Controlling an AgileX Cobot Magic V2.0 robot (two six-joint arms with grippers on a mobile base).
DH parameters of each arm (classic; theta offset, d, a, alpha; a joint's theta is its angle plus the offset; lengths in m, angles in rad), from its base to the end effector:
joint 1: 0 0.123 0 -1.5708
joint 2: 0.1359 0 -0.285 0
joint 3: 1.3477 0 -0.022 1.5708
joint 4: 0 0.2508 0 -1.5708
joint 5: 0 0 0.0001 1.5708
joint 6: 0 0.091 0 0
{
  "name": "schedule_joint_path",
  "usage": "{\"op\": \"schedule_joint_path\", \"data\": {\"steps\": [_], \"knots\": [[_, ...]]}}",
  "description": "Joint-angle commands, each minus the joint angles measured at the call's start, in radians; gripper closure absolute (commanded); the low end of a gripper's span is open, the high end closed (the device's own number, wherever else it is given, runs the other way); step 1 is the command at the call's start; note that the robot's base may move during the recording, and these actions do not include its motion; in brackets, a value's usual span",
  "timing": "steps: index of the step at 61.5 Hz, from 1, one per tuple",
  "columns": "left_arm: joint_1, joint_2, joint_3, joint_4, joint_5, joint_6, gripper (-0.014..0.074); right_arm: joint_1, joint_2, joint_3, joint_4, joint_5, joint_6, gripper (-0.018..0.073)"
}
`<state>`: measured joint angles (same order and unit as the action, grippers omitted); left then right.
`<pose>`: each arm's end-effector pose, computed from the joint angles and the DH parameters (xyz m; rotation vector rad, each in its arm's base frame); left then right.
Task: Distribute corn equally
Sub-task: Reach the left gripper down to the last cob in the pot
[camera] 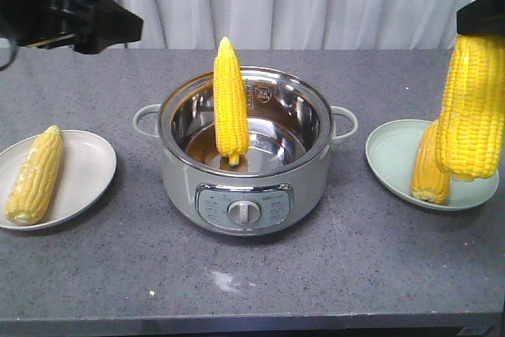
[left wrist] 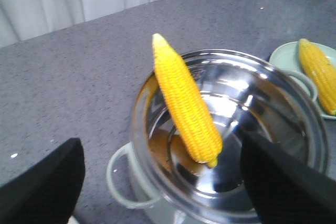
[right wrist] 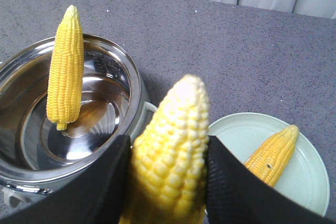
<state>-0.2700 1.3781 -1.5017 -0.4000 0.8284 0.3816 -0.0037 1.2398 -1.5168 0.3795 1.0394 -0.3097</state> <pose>0.2797 -0.1045 0.4339 0.5645 2.0723 -0.4095 0.2404 0.0282 0.4607 -0.2952 2.1698 0.2950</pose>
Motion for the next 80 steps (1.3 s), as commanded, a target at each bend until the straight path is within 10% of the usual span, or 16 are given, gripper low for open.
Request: {"op": "schedule_joint_path", "data": {"steps": [1,21,46,80], "knots": [[-0.065,0.017,-0.027,-0.034,-0.128,-0.049,0.0022,-0.006,-0.023,-0.022,0.024,-0.066,-0.010,0.0373],[-0.260,0.198,-0.027,-0.004,-0.335,-0.177,0.0022,-0.006,-0.023,-0.022,0.041,-0.066,-0.016,0.0373],[-0.289,0.304,-0.027,0.411,-0.374,-0.603,0.0022,-0.006,-0.023,-0.022,0.045,-0.064,-0.016,0.0373],[-0.289,0.397,-0.027,0.408,-0.396,-0.612,0.0022,-0.006,-0.023,-0.022,0.048,-0.066,-0.016,0.0373]]}}
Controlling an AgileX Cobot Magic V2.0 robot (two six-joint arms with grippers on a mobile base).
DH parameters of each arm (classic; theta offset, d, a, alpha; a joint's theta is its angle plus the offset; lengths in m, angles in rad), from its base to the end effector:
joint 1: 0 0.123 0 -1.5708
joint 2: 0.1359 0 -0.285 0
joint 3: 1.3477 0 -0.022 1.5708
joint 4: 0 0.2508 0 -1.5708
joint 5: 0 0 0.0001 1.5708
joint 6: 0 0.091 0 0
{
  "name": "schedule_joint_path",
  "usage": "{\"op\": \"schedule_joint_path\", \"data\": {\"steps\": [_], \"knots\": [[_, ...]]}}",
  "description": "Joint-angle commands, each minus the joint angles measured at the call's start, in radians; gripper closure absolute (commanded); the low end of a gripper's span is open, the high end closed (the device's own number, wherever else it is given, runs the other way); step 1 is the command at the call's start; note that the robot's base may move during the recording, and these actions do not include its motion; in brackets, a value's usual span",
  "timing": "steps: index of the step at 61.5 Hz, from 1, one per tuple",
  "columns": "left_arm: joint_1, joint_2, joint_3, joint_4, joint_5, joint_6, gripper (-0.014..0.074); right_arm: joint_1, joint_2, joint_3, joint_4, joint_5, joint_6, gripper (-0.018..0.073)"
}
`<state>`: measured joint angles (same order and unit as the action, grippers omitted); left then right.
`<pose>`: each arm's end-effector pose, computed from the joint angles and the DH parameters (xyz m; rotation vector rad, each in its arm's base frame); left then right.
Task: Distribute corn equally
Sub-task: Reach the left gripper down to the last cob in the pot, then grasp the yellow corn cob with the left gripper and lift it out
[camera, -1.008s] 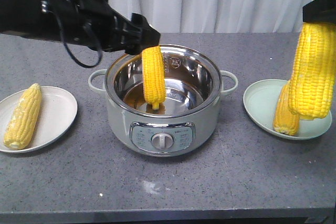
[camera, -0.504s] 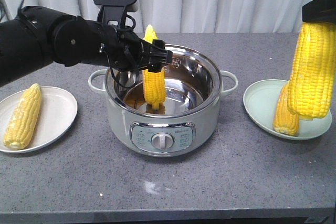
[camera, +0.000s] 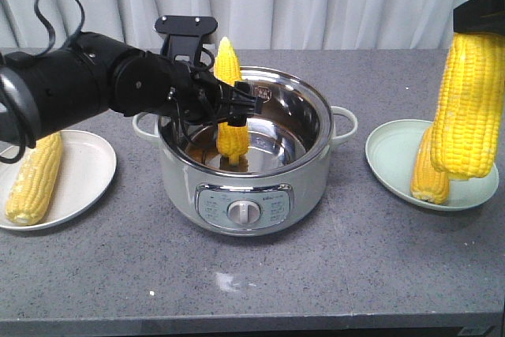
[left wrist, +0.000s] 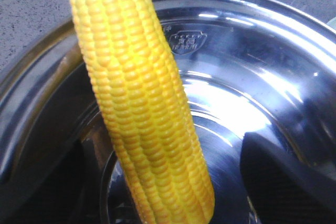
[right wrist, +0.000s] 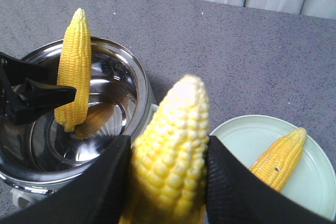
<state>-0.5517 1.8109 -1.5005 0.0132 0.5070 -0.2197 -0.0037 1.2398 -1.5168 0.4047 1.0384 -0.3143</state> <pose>0.3596 -0.2206 0.2933 0.3952 2.2975 -0.3795 0.2401 0.0300 0.4615 -0.2963 2.1620 0.3225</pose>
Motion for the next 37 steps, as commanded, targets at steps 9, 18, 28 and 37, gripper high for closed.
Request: {"op": "schedule_joint_path", "data": {"steps": [9,18,28,37], "knots": [[-0.007,-0.021,-0.028,-0.013,-0.093,-0.011,0.0022,-0.006,-0.023,-0.022,0.023,-0.065,-0.011,0.0373],[-0.007,-0.021,-0.028,-0.027,-0.111,-0.008,0.0022,-0.006,-0.023,-0.022,0.024,-0.065,-0.011,0.0373],[-0.008,-0.021,-0.028,-0.030,-0.123,-0.008,0.0022,-0.006,-0.023,-0.022,0.024,-0.065,-0.011,0.0373],[-0.008,-0.021,-0.028,-0.030,-0.133,-0.001,0.0022,-0.006,-0.023,-0.022,0.026,-0.065,-0.011,0.0373]]}}
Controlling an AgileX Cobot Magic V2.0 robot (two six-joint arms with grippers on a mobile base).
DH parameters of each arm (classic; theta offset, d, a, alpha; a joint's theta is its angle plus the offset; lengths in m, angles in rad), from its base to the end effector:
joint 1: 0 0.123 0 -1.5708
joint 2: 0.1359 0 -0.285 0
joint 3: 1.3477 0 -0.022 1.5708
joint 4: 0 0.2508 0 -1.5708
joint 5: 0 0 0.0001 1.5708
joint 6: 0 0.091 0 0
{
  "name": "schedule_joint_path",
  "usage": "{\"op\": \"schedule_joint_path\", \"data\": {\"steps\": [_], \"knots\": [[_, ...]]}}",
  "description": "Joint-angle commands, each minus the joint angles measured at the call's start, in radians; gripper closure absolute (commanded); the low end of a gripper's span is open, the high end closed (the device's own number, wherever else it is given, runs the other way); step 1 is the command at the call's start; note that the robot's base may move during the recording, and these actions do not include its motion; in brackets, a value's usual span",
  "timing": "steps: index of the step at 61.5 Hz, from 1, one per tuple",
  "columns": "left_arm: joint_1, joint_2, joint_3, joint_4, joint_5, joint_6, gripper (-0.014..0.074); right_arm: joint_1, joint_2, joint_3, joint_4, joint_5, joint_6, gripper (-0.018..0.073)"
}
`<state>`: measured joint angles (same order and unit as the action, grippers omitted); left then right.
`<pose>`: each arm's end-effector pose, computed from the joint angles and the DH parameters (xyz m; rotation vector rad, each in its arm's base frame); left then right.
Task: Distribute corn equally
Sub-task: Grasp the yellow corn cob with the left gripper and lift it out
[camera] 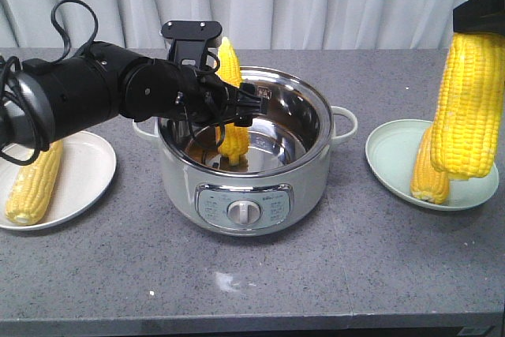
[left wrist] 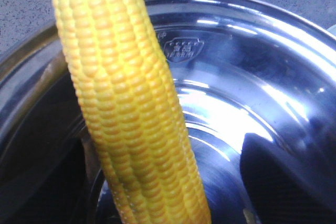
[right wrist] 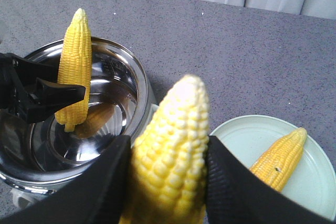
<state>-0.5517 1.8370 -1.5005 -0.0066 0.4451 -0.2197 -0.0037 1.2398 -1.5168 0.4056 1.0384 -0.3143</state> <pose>0.3660 -0.2255 0.2864 0.3747 2.2684 -0.4113 0.2401 0.0301 0.4615 -0.2961 2.1618 0.3236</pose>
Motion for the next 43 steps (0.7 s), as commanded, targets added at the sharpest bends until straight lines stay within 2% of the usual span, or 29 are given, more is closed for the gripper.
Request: {"op": "schedule_joint_path", "data": {"steps": [1,43], "knots": [[-0.008,-0.047,-0.028,-0.010,-0.072,-0.001,0.0022,-0.006,-0.023,-0.022,0.027,-0.065,-0.011,0.0373],[-0.007,0.011,-0.028,-0.003,-0.069,-0.001,0.0022,-0.006,-0.023,-0.022,0.045,-0.053,-0.016,0.0373]]}}
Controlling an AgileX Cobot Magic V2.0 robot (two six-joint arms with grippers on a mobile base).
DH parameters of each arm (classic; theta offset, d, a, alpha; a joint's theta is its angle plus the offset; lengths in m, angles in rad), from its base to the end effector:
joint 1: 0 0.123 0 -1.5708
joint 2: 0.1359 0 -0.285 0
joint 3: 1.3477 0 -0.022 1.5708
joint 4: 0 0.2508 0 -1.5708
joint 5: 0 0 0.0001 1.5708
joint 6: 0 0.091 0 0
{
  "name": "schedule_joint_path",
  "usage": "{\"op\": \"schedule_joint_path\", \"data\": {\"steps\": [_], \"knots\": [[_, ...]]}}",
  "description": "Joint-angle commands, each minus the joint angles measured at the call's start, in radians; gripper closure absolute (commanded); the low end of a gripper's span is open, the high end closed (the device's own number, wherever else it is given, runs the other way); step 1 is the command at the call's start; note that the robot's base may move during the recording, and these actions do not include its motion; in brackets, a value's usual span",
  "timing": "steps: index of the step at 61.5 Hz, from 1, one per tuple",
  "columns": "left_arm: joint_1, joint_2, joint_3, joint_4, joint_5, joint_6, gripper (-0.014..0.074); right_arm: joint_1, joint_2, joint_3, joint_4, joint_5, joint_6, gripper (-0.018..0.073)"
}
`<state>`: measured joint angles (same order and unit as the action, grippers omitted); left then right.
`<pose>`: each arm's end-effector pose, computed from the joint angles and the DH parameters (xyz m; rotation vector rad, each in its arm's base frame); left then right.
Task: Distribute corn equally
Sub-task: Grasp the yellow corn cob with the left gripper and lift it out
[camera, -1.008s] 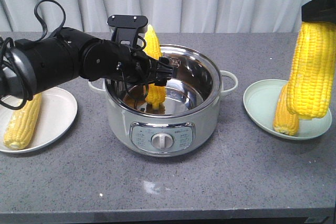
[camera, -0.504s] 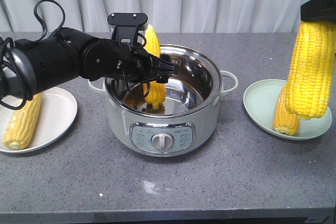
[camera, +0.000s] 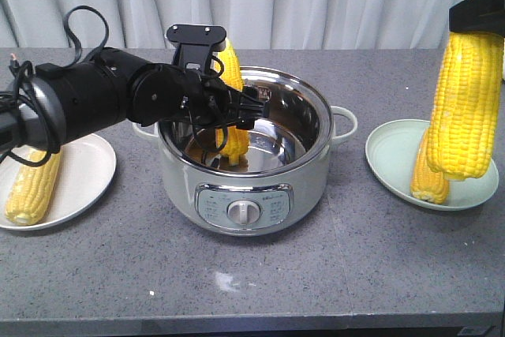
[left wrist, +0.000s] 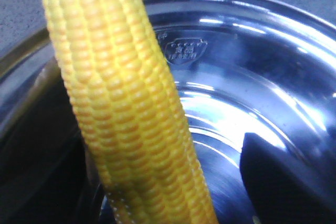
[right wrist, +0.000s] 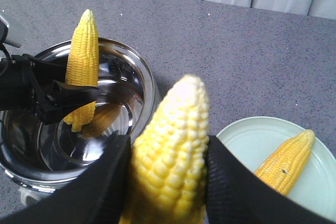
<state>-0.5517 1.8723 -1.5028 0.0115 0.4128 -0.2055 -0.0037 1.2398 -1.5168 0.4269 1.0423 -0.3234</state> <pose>0.3729 -0.2290 0.2741 0.4049 2.2599 -0.3871 0.2397 0.0317 0.4619 -0.3044 2.1582 0.3451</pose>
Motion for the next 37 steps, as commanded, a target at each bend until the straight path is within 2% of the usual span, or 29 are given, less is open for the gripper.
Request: {"op": "schedule_joint_path", "data": {"steps": [1,21,28,37], "knots": [[-0.007,-0.024,-0.026,-0.022,-0.039,-0.015,0.0022,-0.006,-0.023,-0.022,0.024,-0.057,-0.007,0.0373],[-0.007,0.005,-0.028,-0.021,-0.059,-0.014,0.0034,-0.006,-0.023,-0.022,0.024,-0.057,-0.009,0.0373],[-0.007,0.005,-0.028,-0.020,-0.076,-0.014,0.0090,-0.006,-0.023,-0.022,0.024,-0.057,-0.009,0.0373],[-0.007,0.005,-0.028,-0.020,-0.078,-0.014,0.0225,-0.006,-0.023,-0.022,0.024,-0.057,-0.009,0.0373]]}}
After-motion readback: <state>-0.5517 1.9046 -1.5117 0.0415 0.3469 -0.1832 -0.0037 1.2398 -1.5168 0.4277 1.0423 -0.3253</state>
